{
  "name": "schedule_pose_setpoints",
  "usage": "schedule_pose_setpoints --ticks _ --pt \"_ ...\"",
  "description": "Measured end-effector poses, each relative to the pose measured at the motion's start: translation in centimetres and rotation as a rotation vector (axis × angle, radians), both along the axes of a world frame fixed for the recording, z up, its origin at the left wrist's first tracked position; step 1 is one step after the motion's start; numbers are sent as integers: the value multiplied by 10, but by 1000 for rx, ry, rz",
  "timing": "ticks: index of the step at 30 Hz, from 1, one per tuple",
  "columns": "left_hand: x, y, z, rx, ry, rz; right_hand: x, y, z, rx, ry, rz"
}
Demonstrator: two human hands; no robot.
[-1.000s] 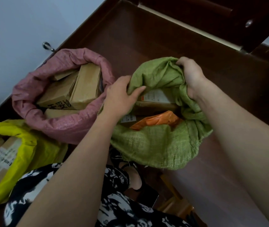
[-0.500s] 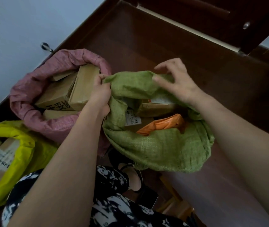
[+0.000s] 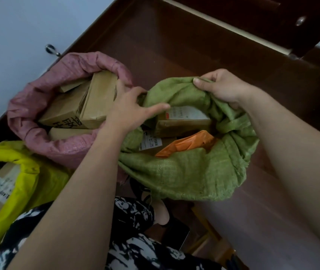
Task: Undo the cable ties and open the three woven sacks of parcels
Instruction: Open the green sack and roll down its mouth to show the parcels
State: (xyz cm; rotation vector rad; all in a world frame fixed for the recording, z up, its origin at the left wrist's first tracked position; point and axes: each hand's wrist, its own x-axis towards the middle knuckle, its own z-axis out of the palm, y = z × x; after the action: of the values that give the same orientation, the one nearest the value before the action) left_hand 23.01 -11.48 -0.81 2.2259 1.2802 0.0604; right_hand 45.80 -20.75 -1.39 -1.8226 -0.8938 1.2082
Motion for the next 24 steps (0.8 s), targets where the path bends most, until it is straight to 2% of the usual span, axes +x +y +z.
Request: schedule_pose_setpoints --ticks 4,5,7,10,12,15,17,19,21,24 --pt "7 -3 -12 516 234 -202 -7 10 -3 -13 77 -29" --pt "14 -7 -14 587 255 -233 -9 13 -3 -8 64 -21" --pt "31 -16 -16 600 182 -311 -15 17 -3 0 23 14" --pt "46 -18 -19 361 11 -358 -15 18 -3 25 73 -12" --pt "48 -14 -19 192 -119 -232 -12 15 -7 10 -5 -69" --pt "52 -14 -16 -76 -181 -24 -4 11 -19 -44 -460 -71" --pt "53 -14 -15 -199 -191 77 -9 7 -21 48 -722 -96" --pt "53 -11 -15 -264 -210 179 -21 -2 -21 272 -892 -127" --pt "54 -6 -17 -309 -224 261 -39 -16 -18 414 -976 -39" --pt "55 -1 -15 -346 -240 316 -53 -39 -26 304 -1221 186"
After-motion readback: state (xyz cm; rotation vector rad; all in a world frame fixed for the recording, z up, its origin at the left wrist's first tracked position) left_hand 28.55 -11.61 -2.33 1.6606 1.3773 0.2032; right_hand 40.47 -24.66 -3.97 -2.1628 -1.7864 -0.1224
